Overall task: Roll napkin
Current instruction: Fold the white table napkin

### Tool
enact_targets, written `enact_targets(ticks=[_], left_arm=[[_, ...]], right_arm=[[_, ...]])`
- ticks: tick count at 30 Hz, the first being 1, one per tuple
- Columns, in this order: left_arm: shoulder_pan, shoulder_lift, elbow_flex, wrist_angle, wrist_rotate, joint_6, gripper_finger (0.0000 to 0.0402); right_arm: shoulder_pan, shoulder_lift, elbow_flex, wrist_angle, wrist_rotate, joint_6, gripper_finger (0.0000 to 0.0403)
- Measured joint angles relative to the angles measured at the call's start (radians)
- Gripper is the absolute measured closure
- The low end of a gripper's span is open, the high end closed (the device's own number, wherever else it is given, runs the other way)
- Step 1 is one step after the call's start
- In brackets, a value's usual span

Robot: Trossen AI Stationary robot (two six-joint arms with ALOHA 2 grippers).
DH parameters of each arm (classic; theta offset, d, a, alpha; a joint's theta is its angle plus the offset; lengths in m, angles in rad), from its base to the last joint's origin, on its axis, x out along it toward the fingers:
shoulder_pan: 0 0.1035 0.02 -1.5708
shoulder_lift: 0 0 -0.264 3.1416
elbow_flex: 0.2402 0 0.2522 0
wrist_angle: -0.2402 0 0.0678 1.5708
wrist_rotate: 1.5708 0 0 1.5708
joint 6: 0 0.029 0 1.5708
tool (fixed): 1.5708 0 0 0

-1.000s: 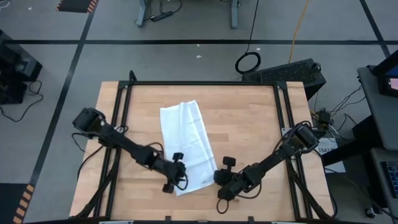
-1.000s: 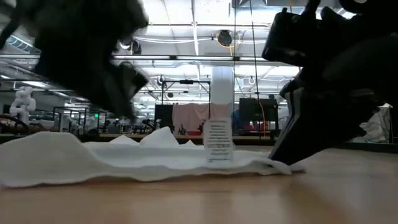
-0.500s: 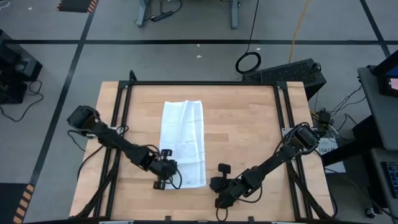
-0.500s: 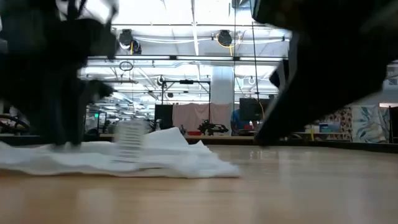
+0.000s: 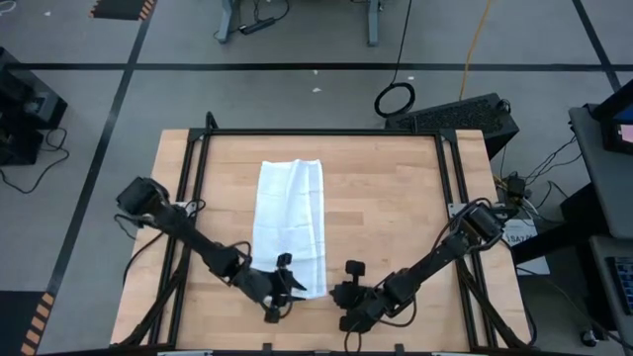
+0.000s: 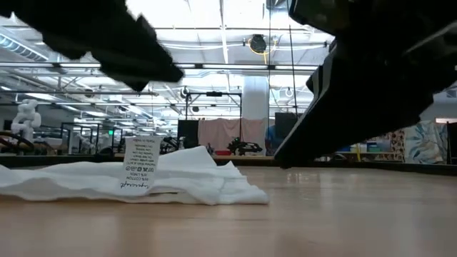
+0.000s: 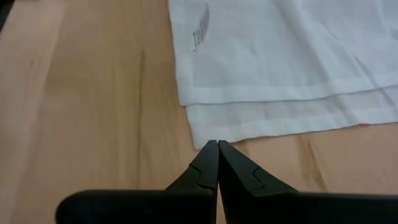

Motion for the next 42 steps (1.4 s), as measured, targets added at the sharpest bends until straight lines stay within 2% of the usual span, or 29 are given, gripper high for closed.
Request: enact_targets(ticks=[9, 13, 17, 22, 28, 33, 42], left_arm=[[-0.050, 0.187, 0.091, -0.013, -0.048, 0.034, 0.0174], [-0.051, 0.225, 0.126, -0.028, -0.098, 0.029, 0.0165], [-0.053, 0.230, 0.147, -0.082, -0.137, 0.028, 0.0193], [-0.042, 0.230, 0.150, -0.137, -0.109, -0.009, 0.0256], [-0.031, 0.228, 0.151, -0.198, -0.059, -0.045, 0.0312], [-0.033, 0.220, 0.151, -0.210, -0.063, -0.019, 0.0387], [-0.036, 0.174, 0.150, -0.227, -0.075, -0.035, 0.0392]], right_arm=[[0.000, 0.100, 0.000, 0.193, 0.006, -0.029, 0.0403], [-0.002, 0.103, 0.001, 0.196, -0.001, -0.029, 0.0403], [-0.002, 0.103, 0.002, 0.206, -0.002, -0.055, 0.0403], [-0.004, 0.104, 0.002, 0.209, -0.006, -0.060, 0.0403], [-0.004, 0.104, 0.002, 0.212, -0.006, -0.060, 0.0403], [-0.001, 0.085, 0.000, 0.202, -0.008, -0.073, 0.0403], [0.002, 0.046, 0.000, 0.214, -0.002, -0.128, 0.0403]])
